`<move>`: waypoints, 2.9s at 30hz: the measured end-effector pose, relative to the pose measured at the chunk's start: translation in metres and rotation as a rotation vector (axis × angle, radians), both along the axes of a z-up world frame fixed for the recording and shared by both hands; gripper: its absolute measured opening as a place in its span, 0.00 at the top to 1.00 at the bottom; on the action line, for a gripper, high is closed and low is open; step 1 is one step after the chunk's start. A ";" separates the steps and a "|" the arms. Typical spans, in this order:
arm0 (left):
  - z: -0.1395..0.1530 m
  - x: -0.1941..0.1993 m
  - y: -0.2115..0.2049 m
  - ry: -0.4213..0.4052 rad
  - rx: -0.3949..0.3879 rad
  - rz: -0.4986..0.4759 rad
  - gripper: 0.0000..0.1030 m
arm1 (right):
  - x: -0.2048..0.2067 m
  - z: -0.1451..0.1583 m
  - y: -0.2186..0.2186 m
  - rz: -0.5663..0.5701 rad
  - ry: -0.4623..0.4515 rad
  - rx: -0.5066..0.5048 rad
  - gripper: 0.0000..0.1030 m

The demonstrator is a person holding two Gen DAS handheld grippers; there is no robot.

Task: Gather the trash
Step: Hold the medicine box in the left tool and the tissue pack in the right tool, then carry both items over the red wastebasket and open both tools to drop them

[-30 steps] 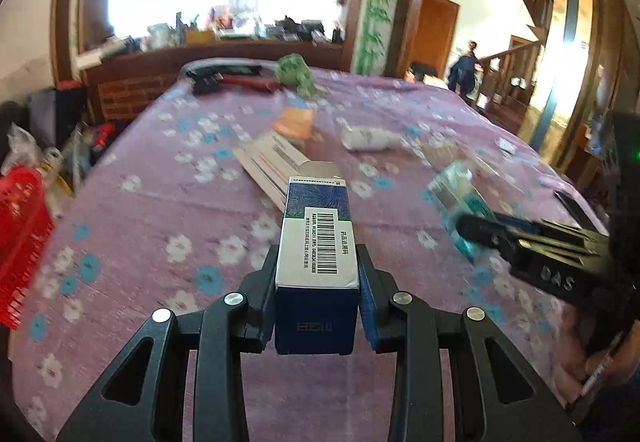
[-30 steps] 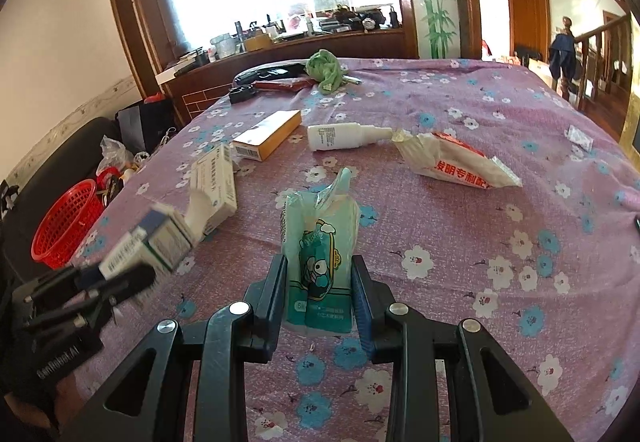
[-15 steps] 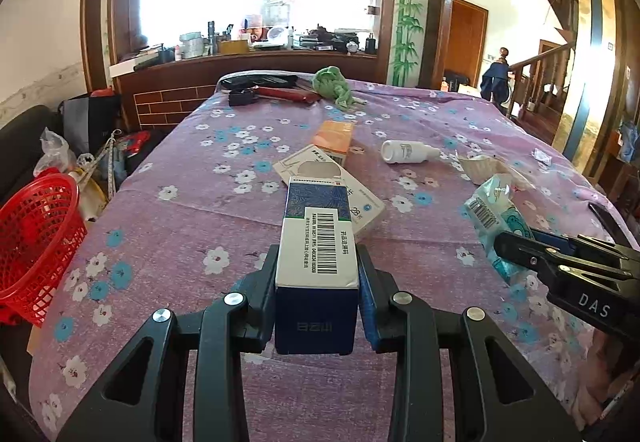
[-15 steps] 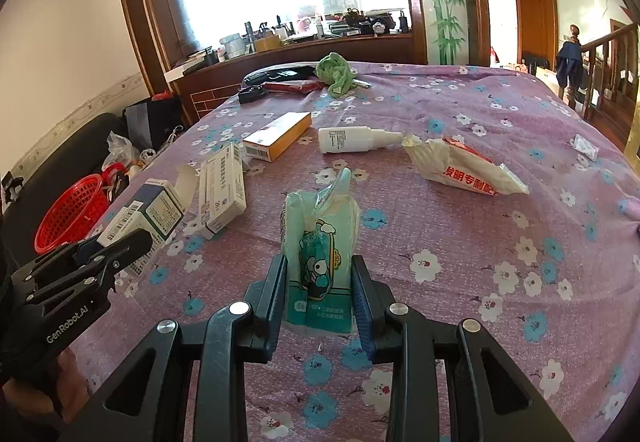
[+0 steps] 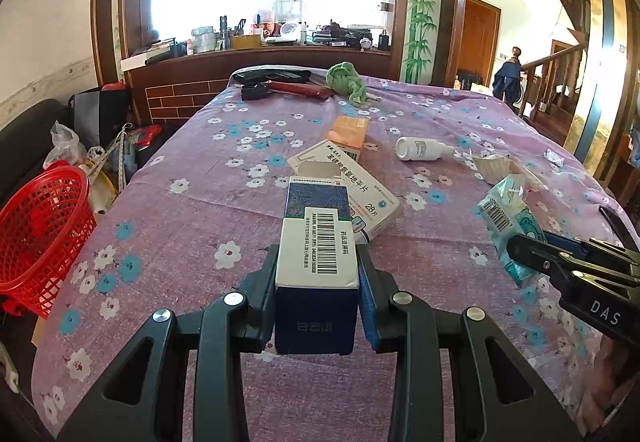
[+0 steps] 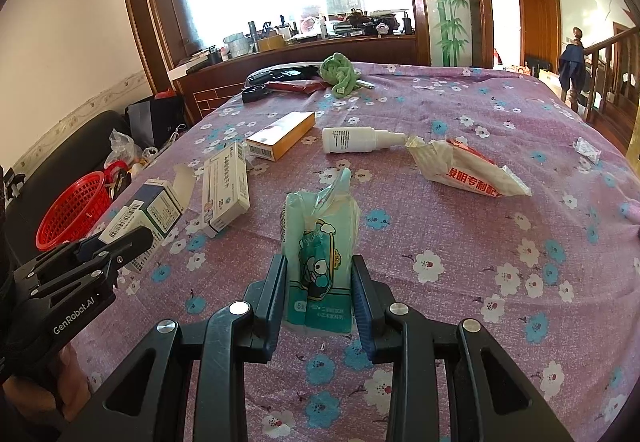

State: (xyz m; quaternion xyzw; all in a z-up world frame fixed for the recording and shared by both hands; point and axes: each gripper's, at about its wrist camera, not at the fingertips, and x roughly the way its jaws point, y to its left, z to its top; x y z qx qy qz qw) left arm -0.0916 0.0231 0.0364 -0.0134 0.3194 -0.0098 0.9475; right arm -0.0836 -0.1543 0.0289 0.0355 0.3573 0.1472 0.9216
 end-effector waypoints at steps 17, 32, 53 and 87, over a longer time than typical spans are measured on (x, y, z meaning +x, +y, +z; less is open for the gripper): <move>-0.001 -0.001 0.001 -0.001 0.010 0.024 0.68 | 0.000 0.000 0.000 0.002 0.001 0.000 0.67; -0.002 -0.001 0.001 0.000 0.014 0.028 0.68 | 0.000 0.000 0.001 0.002 0.001 -0.001 0.67; 0.005 -0.013 0.035 0.028 -0.029 0.070 0.68 | -0.002 0.011 0.027 0.082 0.054 0.012 0.66; 0.058 -0.063 0.251 -0.051 -0.142 0.419 0.68 | 0.019 0.074 0.209 0.452 0.127 0.063 0.65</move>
